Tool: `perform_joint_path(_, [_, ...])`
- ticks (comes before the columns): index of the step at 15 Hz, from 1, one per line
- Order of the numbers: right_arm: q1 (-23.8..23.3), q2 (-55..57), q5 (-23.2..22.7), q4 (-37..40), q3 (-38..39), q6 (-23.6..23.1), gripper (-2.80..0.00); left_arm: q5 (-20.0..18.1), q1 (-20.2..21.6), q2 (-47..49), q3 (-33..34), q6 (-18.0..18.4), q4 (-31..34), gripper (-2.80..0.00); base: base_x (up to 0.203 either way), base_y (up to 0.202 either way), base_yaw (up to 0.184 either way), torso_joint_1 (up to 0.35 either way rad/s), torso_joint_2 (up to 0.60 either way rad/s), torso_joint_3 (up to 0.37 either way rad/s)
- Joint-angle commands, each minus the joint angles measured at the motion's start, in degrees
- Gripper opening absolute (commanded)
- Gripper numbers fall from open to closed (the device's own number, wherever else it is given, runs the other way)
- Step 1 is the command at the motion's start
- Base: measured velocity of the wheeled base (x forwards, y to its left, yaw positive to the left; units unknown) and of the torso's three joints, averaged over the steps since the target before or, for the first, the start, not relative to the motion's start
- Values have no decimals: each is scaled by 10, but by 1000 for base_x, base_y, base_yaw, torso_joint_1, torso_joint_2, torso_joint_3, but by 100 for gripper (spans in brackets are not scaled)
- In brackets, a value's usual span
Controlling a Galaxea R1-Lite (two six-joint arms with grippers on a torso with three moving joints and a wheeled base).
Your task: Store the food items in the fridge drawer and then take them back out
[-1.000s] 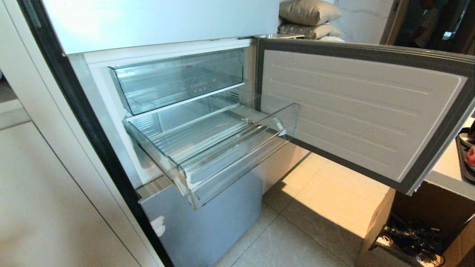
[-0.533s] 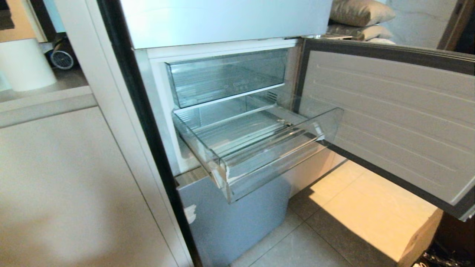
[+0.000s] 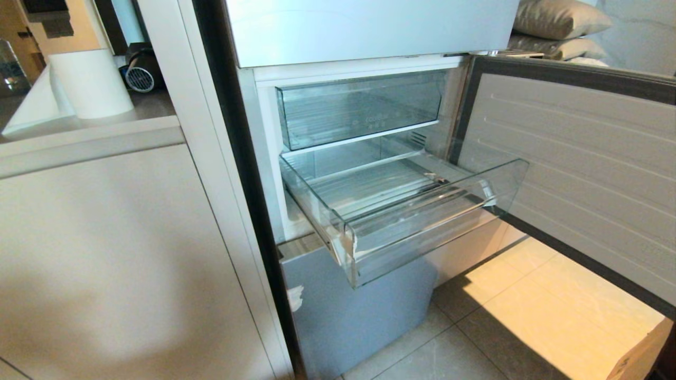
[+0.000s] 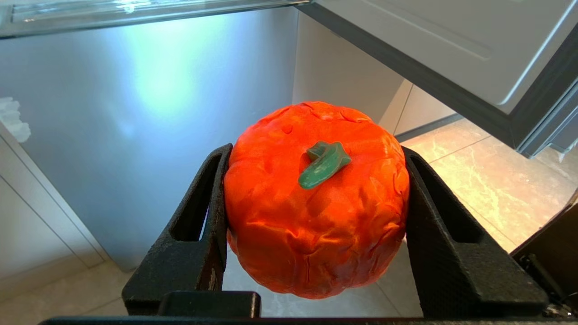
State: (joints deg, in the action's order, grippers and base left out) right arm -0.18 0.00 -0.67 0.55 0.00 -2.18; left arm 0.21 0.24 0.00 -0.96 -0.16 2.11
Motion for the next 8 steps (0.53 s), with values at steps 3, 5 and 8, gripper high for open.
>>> perform_joint_path(3, [0,0,-5,0,-9,-17,-280,1,0,0,0,0,0,-280,0,0,0,0,0,0])
perform_joint_path(5, [0,34,-18,3,-53,-11,-280,1,0,1,0,0,0,-280,0,0,0,0,0,0])
perform_joint_path(8, [1,203,-52,-8,-138,32,-280,0,0,0,0,0,0,-280,0,0,0,0,0,0])
